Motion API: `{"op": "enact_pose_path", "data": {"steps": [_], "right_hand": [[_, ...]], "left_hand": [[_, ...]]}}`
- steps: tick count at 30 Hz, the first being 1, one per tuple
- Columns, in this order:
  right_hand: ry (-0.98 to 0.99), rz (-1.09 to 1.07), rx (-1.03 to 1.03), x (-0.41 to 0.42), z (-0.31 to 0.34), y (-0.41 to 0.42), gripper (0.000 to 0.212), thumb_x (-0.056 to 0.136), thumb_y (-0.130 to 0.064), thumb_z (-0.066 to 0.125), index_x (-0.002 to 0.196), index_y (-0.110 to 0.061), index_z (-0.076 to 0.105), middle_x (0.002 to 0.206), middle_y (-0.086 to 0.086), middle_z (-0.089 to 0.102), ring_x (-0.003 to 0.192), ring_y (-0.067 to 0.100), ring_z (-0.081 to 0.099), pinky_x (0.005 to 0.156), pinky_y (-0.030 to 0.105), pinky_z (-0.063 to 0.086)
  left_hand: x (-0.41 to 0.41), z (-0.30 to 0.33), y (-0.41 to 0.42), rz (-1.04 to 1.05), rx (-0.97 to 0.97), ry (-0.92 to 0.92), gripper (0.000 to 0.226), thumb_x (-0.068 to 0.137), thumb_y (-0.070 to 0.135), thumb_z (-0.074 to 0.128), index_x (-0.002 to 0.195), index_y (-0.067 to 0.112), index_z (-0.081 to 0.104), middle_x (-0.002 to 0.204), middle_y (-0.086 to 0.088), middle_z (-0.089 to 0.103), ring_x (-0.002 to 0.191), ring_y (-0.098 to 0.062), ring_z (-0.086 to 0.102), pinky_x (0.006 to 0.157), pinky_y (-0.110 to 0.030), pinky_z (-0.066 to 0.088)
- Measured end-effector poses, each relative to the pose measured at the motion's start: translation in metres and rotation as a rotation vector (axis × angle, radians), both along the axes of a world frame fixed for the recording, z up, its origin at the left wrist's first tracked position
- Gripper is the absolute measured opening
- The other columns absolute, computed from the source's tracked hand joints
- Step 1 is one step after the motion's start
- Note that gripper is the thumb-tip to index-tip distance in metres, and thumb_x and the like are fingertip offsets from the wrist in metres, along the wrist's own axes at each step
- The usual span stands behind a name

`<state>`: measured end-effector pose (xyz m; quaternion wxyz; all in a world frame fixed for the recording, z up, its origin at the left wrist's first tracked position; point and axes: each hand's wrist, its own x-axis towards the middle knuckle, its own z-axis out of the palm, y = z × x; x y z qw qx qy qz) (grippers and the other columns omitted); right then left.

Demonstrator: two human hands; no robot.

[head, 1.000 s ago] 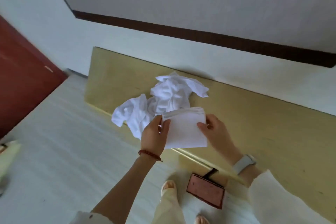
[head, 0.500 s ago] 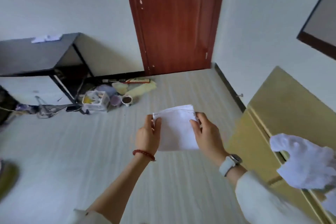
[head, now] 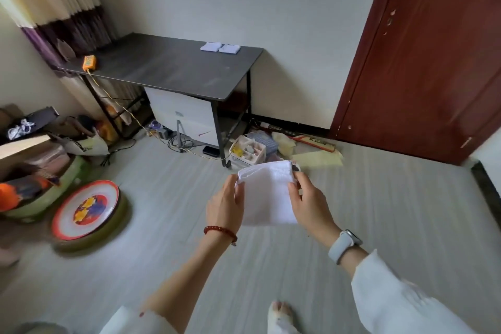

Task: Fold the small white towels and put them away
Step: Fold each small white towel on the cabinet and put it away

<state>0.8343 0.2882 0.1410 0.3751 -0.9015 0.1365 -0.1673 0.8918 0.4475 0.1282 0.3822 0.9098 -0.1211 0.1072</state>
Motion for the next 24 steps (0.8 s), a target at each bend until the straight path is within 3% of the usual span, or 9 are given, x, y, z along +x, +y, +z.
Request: {"op": "enact_pose_path", "data": {"steps": [3,6,11,16,20,24], "right_hand": [[-0.023,0.022,0.017,0.087,-0.006,0.003,0.019,0.095,-0.019,0.043,0.107,-0.009,0.053,0.058,-0.009,0.044,0.049,0.008,0.038,0.049,0.03,0.029],[-0.07,0.027,0.045,0.187,-0.006,0.003,0.018,0.094,-0.017,0.046,0.105,-0.007,0.057,0.055,-0.012,0.039,0.049,0.003,0.039,0.047,0.015,0.029],[-0.099,0.085,0.104,0.358,0.016,0.014,0.02,0.093,-0.019,0.046,0.102,-0.005,0.056,0.058,-0.007,0.044,0.056,0.016,0.041,0.057,0.029,0.03],[0.003,0.244,0.194,0.484,0.021,0.043,0.017,0.095,-0.019,0.044,0.1,-0.007,0.054,0.063,-0.009,0.047,0.067,0.02,0.047,0.06,0.029,0.033],[0.147,0.316,0.22,0.6,0.0,0.063,0.013,0.095,-0.02,0.043,0.09,-0.01,0.05,0.062,-0.008,0.044,0.06,0.014,0.04,0.052,0.024,0.029],[0.268,0.34,0.284,0.721,-0.023,0.086,0.016,0.092,-0.016,0.043,0.097,-0.006,0.054,0.07,-0.006,0.049,0.071,0.019,0.047,0.063,0.03,0.036]], "left_hand": [[0.082,-0.004,0.007,0.052,-0.008,-0.012,0.023,0.096,0.024,0.04,0.108,0.009,0.054,0.088,-0.013,0.064,0.078,-0.036,0.058,0.058,-0.03,0.031],[0.178,0.003,0.005,0.106,-0.011,-0.027,0.023,0.096,0.025,0.04,0.108,0.01,0.054,0.079,-0.007,0.058,0.076,-0.035,0.057,0.059,-0.03,0.031],[0.335,0.038,0.013,0.204,-0.05,-0.037,0.024,0.096,0.025,0.042,0.11,0.011,0.055,0.08,-0.003,0.055,0.078,-0.03,0.057,0.065,-0.03,0.037],[0.449,0.041,0.051,0.307,-0.011,0.033,0.025,0.096,0.026,0.043,0.111,0.01,0.056,0.084,-0.008,0.06,0.083,-0.032,0.058,0.067,-0.03,0.037],[0.562,0.021,0.083,0.329,0.0,0.153,0.024,0.095,0.028,0.045,0.104,0.011,0.058,0.079,-0.002,0.055,0.081,-0.03,0.055,0.067,-0.028,0.037],[0.688,0.001,0.11,0.258,-0.015,0.26,0.02,0.095,0.027,0.046,0.095,0.013,0.06,0.08,-0.002,0.055,0.077,-0.023,0.049,0.065,-0.025,0.032]]}}
